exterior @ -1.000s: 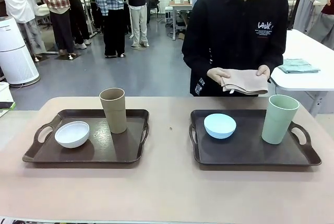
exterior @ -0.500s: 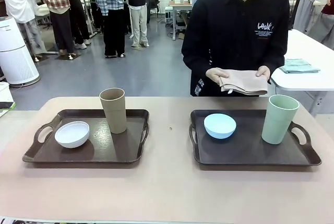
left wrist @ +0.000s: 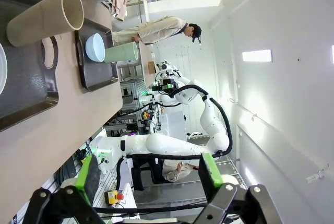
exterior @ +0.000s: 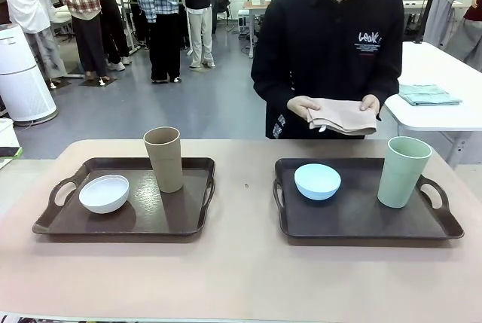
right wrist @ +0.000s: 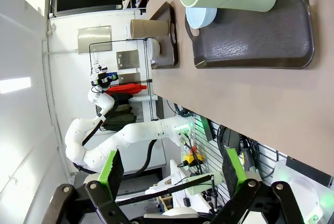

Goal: Set up a tray with a mat and arrange the tableware.
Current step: Pick up the Picnic Bowl and Reusable plastic cup from the Handle tray in front of the human's position and hold them in the air.

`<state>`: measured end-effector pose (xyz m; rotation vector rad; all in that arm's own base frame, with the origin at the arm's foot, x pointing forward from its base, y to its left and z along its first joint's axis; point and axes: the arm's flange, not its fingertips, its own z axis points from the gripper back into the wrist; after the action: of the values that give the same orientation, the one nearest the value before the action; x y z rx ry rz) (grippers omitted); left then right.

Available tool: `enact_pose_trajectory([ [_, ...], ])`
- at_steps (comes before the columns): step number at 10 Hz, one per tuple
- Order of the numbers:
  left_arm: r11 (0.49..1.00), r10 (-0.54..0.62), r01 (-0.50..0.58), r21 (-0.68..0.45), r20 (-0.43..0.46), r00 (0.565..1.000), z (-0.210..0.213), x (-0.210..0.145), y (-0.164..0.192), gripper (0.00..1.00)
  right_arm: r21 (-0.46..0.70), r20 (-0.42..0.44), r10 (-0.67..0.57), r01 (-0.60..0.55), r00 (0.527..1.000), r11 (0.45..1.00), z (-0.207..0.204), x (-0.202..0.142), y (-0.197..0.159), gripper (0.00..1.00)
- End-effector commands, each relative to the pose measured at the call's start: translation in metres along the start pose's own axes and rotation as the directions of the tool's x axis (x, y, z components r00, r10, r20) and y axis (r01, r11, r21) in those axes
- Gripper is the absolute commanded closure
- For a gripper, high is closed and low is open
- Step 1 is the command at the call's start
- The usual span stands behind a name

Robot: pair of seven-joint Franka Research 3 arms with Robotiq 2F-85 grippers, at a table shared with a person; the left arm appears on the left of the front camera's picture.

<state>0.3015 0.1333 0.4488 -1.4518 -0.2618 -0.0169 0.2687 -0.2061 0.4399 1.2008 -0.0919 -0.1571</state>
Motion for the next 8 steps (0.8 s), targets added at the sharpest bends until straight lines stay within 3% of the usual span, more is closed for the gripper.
enact_pose_trajectory([
  [1,1.000,-0.019,0.019,0.007,-0.009,1.000,0.001,-0.004,0.001,0.00,-0.012,-0.001,0.020,-0.020,1.000,1.000,-0.002,-0.005,-0.003,0.00],
  [2,1.000,0.000,0.000,0.000,0.000,1.000,0.000,0.000,0.000,0.00,-0.012,-0.001,0.020,-0.020,1.000,1.000,-0.002,-0.005,-0.003,0.00],
  [3,0.986,-0.129,0.130,0.100,-0.015,0.992,-0.016,0.005,-0.033,0.00,0.000,0.000,0.000,0.000,1.000,1.000,0.000,0.000,0.000,0.00],
  [4,0.911,-0.281,0.293,0.291,-0.084,0.956,-0.049,0.009,-0.069,0.00,0.073,-0.149,0.271,-0.263,0.951,0.962,-0.001,0.015,0.016,0.00],
  [5,0.793,-0.369,0.398,0.461,-0.157,0.916,-0.085,0.013,-0.103,0.00,0.127,-0.254,0.539,-0.524,0.803,0.842,-0.004,0.024,0.028,0.00],
  [6,0.650,-0.390,0.443,0.617,-0.229,0.892,-0.124,0.015,-0.131,0.00,0.207,-0.274,0.716,-0.688,0.642,0.696,-0.003,0.027,0.028,0.00],
  [7,0.464,-0.401,0.478,0.746,-0.304,0.864,-0.175,0.008,-0.165,0.00,0.352,-0.322,0.832,-0.758,0.453,0.549,0.001,0.031,0.023,0.00],
  [8,0.348,-0.406,0.521,0.779,-0.377,0.833,-0.223,0.002,-0.188,0.00,0.436,-0.318,0.900,-0.797,0.297,0.417,0.008,0.035,0.017,0.00],
])
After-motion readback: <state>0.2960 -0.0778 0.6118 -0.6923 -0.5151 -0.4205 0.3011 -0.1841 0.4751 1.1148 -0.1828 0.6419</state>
